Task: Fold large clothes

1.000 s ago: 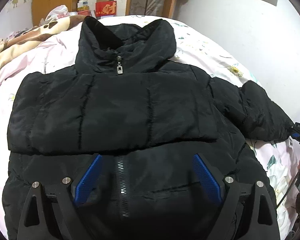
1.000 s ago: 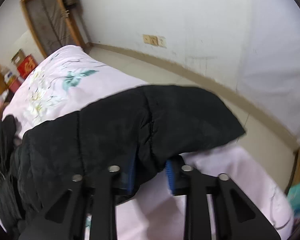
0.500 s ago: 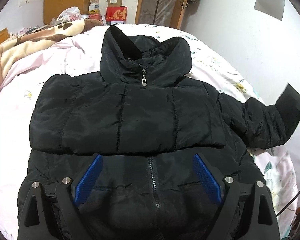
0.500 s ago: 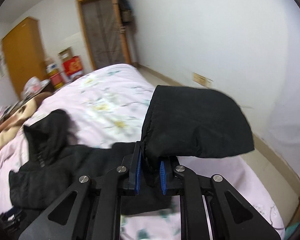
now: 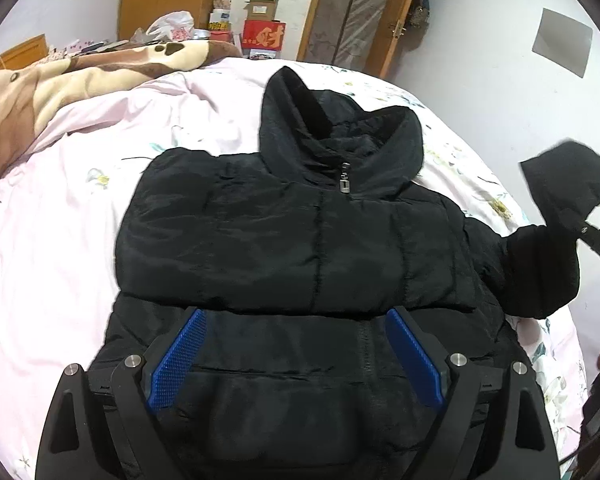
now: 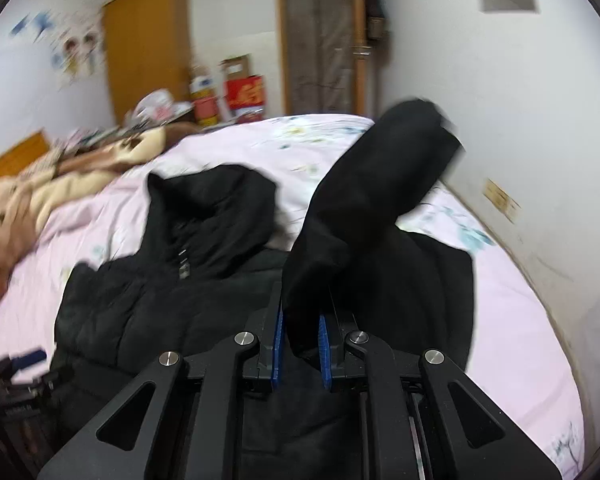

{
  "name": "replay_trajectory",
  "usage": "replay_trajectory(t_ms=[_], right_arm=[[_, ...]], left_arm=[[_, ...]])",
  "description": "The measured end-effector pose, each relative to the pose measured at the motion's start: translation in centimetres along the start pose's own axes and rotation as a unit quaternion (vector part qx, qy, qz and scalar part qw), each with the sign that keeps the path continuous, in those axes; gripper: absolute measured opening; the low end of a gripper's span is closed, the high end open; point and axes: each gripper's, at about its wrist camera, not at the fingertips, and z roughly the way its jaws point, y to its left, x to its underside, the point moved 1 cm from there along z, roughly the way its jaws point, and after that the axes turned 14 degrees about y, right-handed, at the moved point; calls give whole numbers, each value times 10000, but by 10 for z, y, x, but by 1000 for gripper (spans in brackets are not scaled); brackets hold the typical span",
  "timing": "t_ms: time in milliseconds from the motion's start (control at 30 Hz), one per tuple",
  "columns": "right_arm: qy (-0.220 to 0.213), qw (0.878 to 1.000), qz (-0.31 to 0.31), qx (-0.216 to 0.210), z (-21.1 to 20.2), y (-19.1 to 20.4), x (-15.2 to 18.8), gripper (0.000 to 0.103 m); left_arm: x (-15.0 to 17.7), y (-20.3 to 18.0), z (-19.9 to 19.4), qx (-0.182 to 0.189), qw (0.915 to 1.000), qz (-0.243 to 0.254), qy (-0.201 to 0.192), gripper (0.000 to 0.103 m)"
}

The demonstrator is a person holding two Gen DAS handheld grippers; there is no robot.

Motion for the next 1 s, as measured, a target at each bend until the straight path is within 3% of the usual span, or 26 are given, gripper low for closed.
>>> replay_trajectory(t_ms=[300, 567, 767, 900, 1000], right_arm=[[575, 9969, -495, -192, 62, 69, 22, 15], [919, 9937, -591, -246, 91, 98, 40, 16], [1029, 9893, -552, -873, 91, 99, 49, 53], [962, 9881, -500, -1091, 78, 91, 54, 67], [781, 9889, -426, -1194, 59, 74, 56, 68]], left_arm=[[-2, 39, 3, 28, 9997, -231, 46, 92], [-17, 52, 9, 679, 9965, -475, 115, 92], [-40, 39, 18, 1113, 9921, -546, 216, 92], [-54, 19, 35, 1011, 9935, -319, 402, 92], [-63, 1, 52, 984, 9929, -191, 633, 92]])
